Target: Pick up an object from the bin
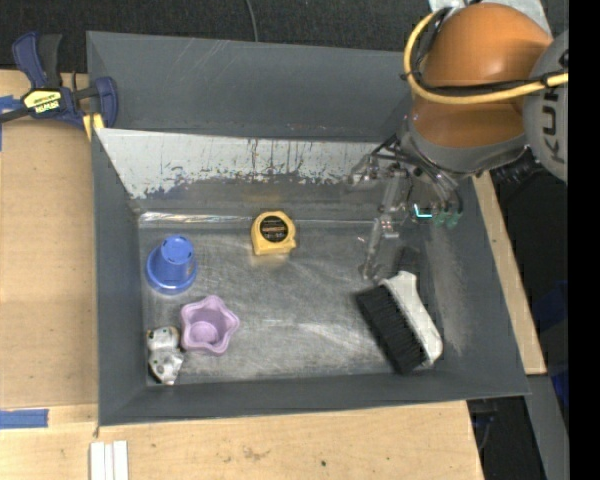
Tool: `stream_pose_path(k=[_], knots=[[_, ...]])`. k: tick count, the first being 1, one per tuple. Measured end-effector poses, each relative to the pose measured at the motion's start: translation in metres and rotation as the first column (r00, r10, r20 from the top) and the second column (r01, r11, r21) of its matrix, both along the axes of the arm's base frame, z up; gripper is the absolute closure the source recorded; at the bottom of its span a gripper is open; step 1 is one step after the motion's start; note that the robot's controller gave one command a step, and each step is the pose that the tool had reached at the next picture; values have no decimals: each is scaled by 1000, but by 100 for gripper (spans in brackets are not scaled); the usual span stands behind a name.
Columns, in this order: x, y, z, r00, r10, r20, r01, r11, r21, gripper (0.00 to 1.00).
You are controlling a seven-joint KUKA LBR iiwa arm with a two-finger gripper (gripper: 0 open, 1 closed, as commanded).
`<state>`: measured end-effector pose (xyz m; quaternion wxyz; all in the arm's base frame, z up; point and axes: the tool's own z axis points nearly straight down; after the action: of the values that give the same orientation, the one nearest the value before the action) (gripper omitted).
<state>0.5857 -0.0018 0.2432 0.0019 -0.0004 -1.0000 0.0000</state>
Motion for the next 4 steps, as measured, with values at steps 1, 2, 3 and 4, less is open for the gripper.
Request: stream_pose_path(k=[1,2,3,4], knots=[[1,0,4,1000,0,8,0,1000,0,0],[-14,-35,-75,1000,6,11,-6,1000,-1,0],[-37,-92,-83,999,-37,5,37,999,-1,0],[-42,-84,-114,987,-158,7,158,987,0,0]])
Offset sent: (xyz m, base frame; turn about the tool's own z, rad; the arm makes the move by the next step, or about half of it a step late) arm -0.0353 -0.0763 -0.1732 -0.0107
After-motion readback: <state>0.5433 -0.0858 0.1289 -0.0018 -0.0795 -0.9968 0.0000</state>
